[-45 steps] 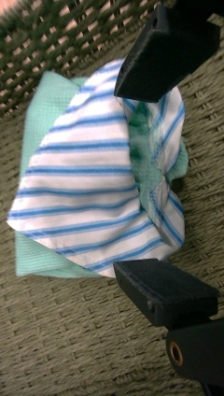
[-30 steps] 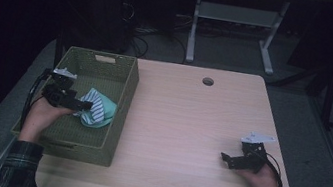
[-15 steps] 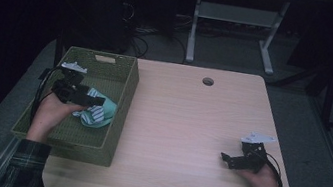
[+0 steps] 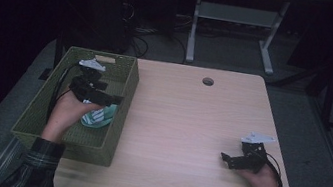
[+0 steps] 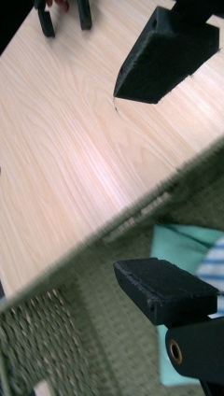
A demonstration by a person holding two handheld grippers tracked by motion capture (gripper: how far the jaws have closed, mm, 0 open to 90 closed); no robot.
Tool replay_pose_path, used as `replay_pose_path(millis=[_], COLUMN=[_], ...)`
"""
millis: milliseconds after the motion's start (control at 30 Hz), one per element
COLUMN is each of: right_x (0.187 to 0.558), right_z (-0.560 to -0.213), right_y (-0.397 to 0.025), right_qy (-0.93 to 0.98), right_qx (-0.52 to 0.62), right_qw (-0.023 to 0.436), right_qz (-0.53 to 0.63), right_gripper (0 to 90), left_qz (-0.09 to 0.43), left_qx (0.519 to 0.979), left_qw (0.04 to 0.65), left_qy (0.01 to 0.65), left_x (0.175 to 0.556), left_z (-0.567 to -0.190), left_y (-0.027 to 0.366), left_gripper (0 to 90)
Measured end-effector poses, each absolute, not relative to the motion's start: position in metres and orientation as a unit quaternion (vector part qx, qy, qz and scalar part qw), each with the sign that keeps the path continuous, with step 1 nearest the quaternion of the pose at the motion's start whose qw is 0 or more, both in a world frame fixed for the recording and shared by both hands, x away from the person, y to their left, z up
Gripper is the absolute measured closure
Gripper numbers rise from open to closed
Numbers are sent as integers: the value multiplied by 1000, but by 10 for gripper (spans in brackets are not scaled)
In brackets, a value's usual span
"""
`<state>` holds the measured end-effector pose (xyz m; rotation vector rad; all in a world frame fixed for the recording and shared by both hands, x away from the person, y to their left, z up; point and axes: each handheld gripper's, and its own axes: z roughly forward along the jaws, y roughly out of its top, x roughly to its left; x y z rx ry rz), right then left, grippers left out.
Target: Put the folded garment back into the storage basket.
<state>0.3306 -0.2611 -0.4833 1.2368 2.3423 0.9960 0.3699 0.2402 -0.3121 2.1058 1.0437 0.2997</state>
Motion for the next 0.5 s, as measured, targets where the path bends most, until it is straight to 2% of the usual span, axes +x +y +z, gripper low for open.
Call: replay_pose_path(millis=[500], right_x=[331], right_z=[-483], right_y=[-261], right_qy=[818], right_qx=[429], right_qw=[157], right_qz=[349], right_gripper=[22], left_qz=[94], left_qx=[842], left_qw=[396], left_qy=[354], left_x=[365], left_z=[-319], left_y=[173], left_gripper=[141])
